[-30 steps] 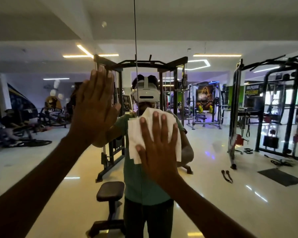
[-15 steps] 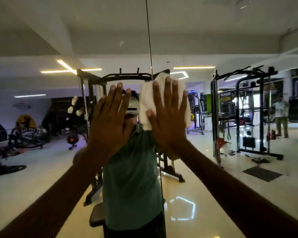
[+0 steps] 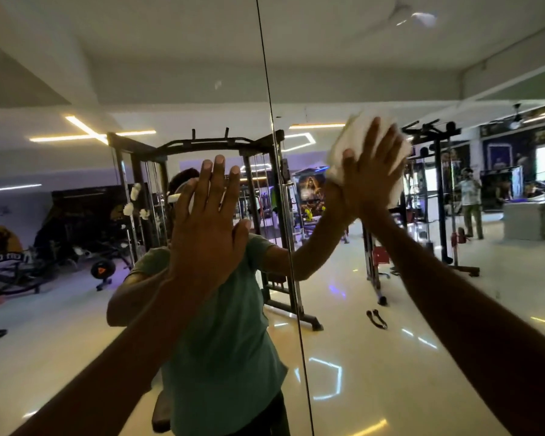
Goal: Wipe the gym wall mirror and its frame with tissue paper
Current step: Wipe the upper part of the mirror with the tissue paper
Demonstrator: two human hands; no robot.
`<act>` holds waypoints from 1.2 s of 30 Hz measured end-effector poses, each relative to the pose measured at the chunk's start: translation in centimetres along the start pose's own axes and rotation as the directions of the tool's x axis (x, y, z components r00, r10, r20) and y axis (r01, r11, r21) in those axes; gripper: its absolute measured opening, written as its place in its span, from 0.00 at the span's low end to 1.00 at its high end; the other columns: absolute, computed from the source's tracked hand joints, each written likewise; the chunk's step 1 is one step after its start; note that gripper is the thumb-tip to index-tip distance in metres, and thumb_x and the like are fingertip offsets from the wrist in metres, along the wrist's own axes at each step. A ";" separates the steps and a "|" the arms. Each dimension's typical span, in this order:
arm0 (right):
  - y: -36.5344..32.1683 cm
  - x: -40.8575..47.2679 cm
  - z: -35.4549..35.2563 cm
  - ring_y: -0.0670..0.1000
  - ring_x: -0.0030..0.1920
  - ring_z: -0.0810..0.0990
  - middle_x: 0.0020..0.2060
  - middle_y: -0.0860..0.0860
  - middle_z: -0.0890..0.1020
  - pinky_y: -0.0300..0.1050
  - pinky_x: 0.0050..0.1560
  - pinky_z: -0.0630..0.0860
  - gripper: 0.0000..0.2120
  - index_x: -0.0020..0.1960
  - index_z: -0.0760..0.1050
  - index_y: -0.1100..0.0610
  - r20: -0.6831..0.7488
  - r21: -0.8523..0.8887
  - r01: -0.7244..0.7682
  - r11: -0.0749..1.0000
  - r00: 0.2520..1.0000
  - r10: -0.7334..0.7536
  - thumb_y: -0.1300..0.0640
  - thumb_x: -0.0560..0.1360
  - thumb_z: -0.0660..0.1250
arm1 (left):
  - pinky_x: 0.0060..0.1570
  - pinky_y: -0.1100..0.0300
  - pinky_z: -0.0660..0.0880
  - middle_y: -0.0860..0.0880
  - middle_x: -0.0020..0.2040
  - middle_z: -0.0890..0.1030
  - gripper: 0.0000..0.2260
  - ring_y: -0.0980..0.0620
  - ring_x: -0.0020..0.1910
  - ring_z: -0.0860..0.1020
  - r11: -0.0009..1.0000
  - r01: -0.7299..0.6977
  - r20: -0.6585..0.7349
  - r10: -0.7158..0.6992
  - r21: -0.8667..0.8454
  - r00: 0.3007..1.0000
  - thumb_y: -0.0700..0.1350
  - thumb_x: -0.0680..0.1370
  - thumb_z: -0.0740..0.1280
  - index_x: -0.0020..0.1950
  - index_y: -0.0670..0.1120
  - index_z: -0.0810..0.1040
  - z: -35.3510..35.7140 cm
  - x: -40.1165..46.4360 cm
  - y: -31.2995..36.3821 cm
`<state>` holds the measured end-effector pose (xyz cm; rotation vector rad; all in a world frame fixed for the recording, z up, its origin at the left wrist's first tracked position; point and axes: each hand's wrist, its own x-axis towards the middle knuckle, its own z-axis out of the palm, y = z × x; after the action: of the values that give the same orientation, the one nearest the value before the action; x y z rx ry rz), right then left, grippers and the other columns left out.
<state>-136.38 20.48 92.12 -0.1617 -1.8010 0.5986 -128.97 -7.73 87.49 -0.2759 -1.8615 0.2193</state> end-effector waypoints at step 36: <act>-19.3 25.7 -4.6 0.65 0.84 0.42 0.84 0.60 0.43 0.69 0.80 0.42 0.33 0.86 0.40 0.52 -0.038 0.100 0.395 0.913 0.919 -0.393 0.40 0.87 0.49 | 0.74 0.38 0.58 0.36 0.81 0.59 0.35 0.38 0.82 0.56 0.961 0.086 -0.133 -0.052 0.264 0.990 0.62 0.81 0.49 0.82 0.42 0.59 -12.8 27.2 -15.0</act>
<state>-136.61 15.66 124.22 0.2656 -1.7157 0.3985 -125.86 -13.77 120.40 -0.0353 -1.6908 0.3944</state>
